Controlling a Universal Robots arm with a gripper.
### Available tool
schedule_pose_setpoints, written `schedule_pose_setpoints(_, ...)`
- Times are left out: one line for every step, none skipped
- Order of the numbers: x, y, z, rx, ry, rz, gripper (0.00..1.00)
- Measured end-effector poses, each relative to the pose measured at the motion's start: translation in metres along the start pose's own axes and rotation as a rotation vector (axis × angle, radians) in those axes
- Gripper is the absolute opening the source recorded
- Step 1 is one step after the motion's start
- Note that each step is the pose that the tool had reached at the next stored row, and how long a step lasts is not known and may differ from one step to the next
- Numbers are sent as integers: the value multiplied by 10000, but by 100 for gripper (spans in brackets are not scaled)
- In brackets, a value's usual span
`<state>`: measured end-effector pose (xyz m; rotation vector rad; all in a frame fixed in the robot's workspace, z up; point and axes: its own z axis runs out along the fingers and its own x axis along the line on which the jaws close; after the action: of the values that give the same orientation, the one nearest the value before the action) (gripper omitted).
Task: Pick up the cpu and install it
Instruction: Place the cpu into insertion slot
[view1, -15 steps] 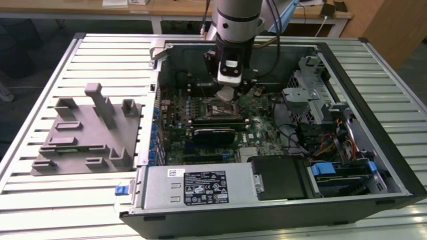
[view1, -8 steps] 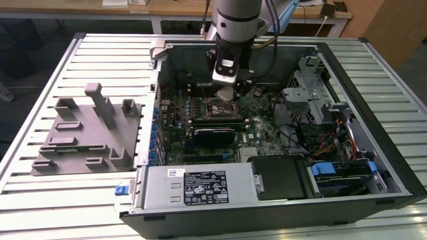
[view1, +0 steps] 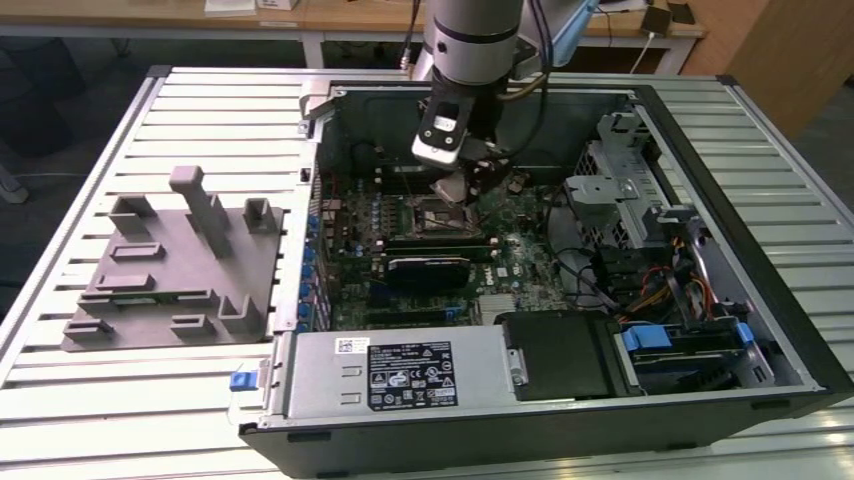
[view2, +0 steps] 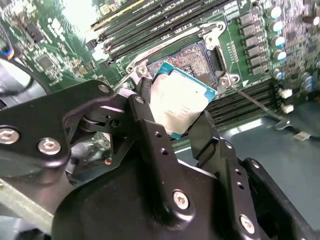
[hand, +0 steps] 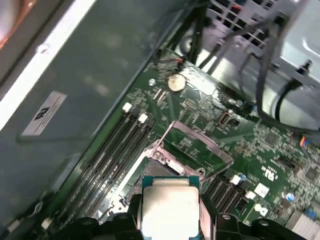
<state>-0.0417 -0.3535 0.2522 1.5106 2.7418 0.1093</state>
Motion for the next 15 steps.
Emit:
schedule_pose_setpoints(0, 0, 0, -4, -12, 180, 54)
schedule_pose_setpoints(0, 0, 0, -9, -24, 360, 54)
schedule_pose_setpoints(0, 0, 0, -13, -35, 538, 54)
schedule_pose_setpoints(0, 0, 0, -18, -47, 719, 54)
schedule_pose_setpoints(0, 0, 1, -22, -59, 897, 54)
schedule_pose_setpoints(0, 0, 1, -28, -72, 1088, 54)
schedule_pose_setpoints(0, 0, 1, -32, -83, 1267, 54)
schedule_pose_setpoints(0, 0, 2, -37, -95, 1447, 54)
schedule_pose_setpoints(0, 0, 2, -41, -107, 1626, 54)
schedule_pose_setpoints(0, 0, 2, -46, -119, 1806, 54)
schedule_pose_setpoints(0, 0, 2, -50, -131, 1991, 54)
schedule_pose_setpoints(0, 0, 3, -56, -143, 2169, 54)
schedule_pose_setpoints(0, 0, 3, -60, -155, 2361, 54)
schedule_pose_setpoints(0, 0, 4, -65, -167, 2544, 54)
schedule_pose_setpoints(0, 0, 4, -70, -179, 2719, 54)
